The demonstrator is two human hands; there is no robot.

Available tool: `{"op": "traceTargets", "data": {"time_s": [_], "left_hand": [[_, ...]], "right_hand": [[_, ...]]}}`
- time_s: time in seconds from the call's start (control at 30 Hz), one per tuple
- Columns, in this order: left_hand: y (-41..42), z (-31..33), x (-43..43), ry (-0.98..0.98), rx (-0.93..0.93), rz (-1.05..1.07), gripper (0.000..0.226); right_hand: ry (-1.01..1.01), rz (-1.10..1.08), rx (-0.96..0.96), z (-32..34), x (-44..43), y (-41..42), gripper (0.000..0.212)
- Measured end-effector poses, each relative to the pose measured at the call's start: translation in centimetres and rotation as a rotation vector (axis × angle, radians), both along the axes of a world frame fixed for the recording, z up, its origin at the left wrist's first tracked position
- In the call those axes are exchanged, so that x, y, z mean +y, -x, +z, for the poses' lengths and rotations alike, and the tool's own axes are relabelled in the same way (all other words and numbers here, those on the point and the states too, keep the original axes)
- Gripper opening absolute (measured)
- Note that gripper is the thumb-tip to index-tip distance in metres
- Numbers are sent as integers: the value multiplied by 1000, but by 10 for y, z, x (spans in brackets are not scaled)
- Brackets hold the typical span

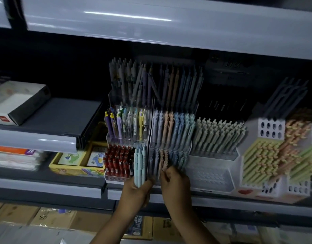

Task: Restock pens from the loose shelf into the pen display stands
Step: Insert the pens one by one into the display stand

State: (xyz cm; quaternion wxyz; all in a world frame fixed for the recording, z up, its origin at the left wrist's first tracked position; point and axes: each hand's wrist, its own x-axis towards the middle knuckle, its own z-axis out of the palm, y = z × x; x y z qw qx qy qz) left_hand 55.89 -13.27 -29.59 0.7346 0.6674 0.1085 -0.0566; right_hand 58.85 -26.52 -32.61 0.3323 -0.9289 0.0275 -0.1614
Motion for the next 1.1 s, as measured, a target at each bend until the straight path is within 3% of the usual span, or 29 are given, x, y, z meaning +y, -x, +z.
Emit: {"op": "traceTargets", "data": {"time_s": [0.17, 0.27, 0.37, 0.47, 0.63, 0.83, 0.9, 1.0, 1.1], "left_hand": [[3, 1, 0, -1, -14, -9, 40], [3, 0, 0, -11, -33, -15, 40], [3, 0, 0, -6, -46, -22, 39], [5, -1, 0, -2, -50, -29, 40], [8, -1, 0, 8, -35, -31, 41], [7, -6, 2, 38, -53, -56, 30], [7, -6, 2, 70, -41, -61, 32], [9, -3, -1, 102, -18, -81, 44], [11, -1, -5, 107, 5, -95, 49]], "right_hand": [[47, 16, 23, 8, 5, 2, 24], [199, 42, 17, 13, 8, 1, 19], [332, 114, 164, 17, 10, -1, 12], [363, 157, 295, 19, 10, -5, 18], [342, 168, 309, 21, 12, -5, 19], [155, 131, 279, 20, 1, 0, 15], [88, 138, 282, 25, -6, 4, 23], [-157, 153, 249, 34, -15, 6, 30], [-479, 170, 200, 46, -18, 8, 21]]}}
